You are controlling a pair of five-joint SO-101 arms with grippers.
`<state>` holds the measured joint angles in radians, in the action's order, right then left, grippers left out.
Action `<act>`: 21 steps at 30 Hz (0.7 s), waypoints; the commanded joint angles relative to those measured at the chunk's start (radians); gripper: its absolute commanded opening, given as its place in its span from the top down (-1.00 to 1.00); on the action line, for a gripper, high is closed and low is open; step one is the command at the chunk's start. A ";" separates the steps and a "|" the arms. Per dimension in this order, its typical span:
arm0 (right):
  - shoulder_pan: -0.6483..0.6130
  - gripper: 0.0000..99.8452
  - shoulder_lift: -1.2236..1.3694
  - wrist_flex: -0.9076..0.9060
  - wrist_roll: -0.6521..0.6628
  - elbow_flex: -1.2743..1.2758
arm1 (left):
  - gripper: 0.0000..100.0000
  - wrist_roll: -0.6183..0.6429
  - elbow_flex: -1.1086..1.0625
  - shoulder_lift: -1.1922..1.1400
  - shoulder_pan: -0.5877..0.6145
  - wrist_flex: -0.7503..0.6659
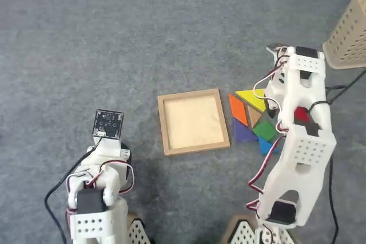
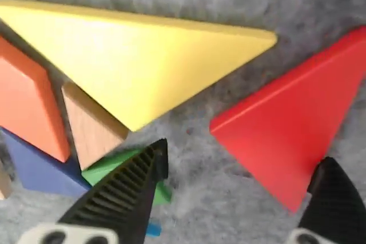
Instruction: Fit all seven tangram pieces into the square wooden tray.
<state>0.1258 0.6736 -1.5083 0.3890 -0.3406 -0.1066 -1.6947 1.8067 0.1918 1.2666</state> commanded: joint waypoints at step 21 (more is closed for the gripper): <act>0.015 0.31 0.073 0.173 -0.071 -0.064 | 0.86 0.008 0.010 0.021 -0.003 0.000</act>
<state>0.1227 0.7350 -1.3732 0.3291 -0.3621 -0.1066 -1.6947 1.8067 0.1918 1.2666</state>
